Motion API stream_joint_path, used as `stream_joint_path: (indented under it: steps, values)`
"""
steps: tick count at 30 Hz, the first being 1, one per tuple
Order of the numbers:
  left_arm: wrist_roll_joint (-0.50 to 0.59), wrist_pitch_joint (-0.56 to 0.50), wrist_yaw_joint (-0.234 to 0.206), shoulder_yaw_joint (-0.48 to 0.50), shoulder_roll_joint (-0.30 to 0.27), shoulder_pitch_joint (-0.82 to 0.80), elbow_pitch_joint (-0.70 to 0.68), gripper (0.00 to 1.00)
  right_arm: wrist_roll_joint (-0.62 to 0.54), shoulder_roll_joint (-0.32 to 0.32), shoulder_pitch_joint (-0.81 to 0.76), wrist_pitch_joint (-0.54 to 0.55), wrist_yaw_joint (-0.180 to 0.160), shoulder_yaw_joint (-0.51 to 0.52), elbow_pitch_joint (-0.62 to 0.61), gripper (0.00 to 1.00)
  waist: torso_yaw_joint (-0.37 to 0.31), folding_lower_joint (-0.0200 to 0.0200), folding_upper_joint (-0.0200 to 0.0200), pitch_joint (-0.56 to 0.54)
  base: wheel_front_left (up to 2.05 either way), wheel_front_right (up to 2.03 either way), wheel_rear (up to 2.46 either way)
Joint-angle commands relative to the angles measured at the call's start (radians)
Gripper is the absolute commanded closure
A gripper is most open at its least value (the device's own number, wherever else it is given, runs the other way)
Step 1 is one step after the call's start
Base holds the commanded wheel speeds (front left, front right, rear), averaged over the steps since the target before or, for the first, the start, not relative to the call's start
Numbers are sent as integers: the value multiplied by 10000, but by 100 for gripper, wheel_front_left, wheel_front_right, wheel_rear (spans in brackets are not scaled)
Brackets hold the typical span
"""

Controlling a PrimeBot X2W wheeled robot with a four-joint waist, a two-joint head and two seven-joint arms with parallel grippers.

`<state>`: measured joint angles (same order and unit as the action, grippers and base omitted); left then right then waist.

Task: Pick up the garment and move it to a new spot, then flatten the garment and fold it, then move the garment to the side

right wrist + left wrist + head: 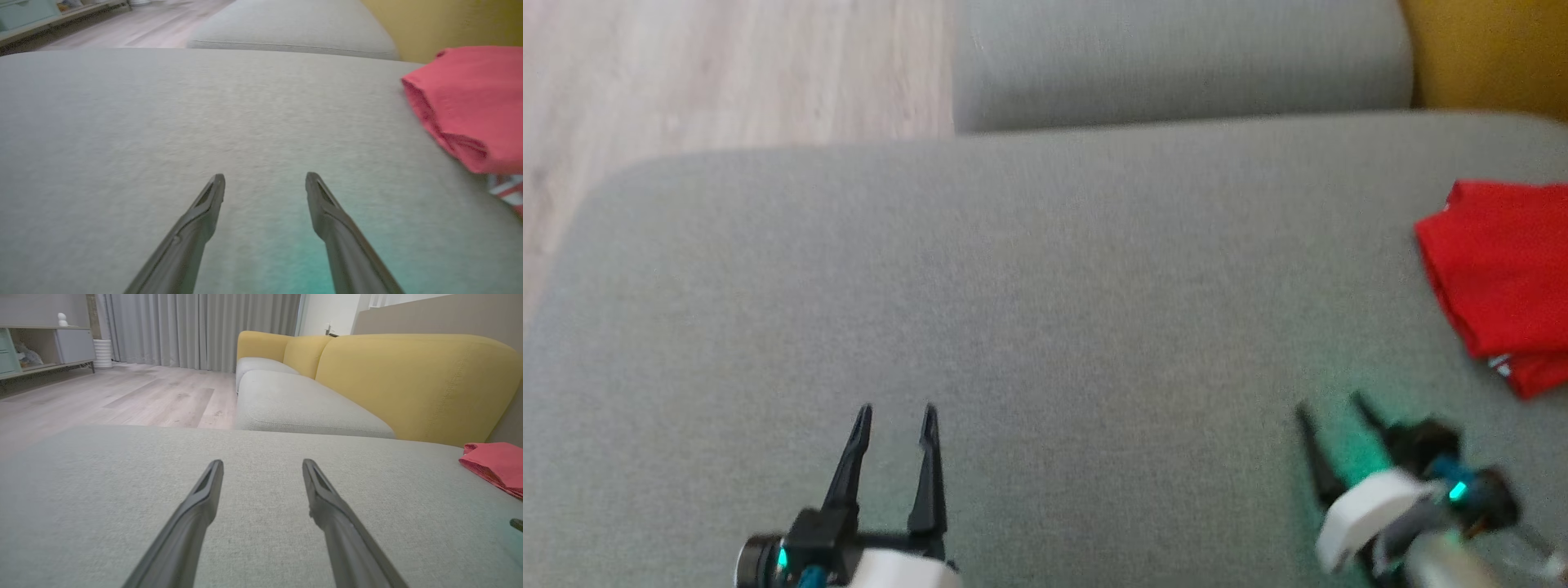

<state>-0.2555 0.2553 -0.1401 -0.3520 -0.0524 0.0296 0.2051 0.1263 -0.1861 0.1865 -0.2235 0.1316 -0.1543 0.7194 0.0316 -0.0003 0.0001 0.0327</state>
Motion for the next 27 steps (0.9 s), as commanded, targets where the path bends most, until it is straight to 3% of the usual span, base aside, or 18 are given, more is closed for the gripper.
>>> stream_joint_path:
  steps: [1,4,10,15,27]
  values:
    - [-17,65,-14,389,22,-173,-257,0,76,-101,169,-194,-9,-245,-329,0,198,3,-1,-611,0,0,0]
    - [175,65,-123,611,22,109,-289,0,238,277,-373,-360,-9,-680,-635,0,108,3,-1,-898,0,0,0]
    - [544,65,-167,1114,22,725,-543,0,193,584,-1846,-379,-9,-448,-3504,0,14,3,-1,-1393,0,0,0]
    - [779,65,-27,1415,22,1265,-875,0,323,835,-2993,-381,-9,135,-5141,0,54,3,-1,-1693,0,0,0]
    - [1231,65,219,1698,22,1852,-1068,0,371,1145,-3661,-382,-9,521,-5794,0,108,3,-1,-1945,0,0,0]
